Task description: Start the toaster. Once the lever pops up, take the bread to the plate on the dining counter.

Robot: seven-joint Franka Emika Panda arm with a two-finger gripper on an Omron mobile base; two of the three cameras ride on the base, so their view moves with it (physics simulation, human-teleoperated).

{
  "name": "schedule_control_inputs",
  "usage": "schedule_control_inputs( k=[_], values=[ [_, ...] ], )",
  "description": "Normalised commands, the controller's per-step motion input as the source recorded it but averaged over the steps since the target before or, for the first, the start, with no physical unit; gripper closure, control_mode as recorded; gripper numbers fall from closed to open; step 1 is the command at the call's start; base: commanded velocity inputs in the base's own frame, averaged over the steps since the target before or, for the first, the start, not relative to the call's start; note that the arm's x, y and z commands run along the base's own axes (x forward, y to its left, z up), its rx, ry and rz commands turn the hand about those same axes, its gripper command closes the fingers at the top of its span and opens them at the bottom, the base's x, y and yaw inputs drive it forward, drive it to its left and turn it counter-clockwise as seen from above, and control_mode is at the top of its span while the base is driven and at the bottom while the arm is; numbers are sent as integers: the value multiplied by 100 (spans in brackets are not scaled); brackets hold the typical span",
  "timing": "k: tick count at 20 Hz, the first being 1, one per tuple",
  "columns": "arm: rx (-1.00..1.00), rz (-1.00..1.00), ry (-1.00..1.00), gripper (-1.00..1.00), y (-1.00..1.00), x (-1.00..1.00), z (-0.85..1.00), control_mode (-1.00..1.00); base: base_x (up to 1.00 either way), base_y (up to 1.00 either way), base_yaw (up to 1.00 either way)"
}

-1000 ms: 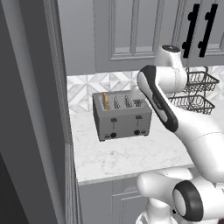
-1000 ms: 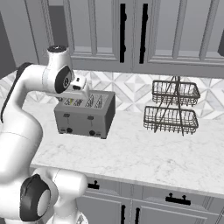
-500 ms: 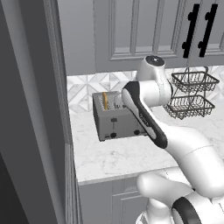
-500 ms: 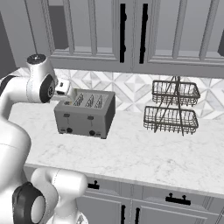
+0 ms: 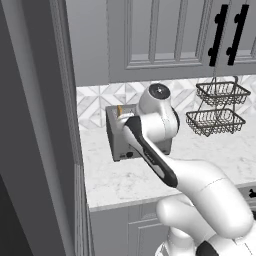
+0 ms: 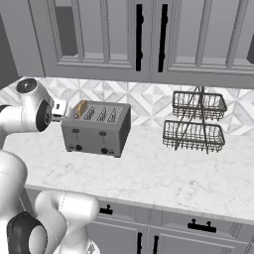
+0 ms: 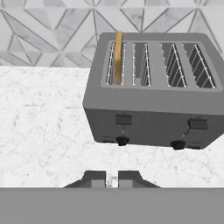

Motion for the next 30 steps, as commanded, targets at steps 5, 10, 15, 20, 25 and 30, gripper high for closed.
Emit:
schedule_control_inputs(
  k=[5,10,15,20,25,30],
  values=[
    [-4,0,2,100,2,22,-33,-100,0,0,0],
    [-3,0,0,100,0,7,-26,-100,0,0,0],
    [0,0,3,100,0,0,-13,-100,0,0,0],
    [0,0,8,100,0,4,-5,-100,0,0,0],
    [0,0,6,100,0,23,-10,-100,0,0,0],
    [0,0,2,100,0,15,-8,-100,0,0,0]
  ],
)
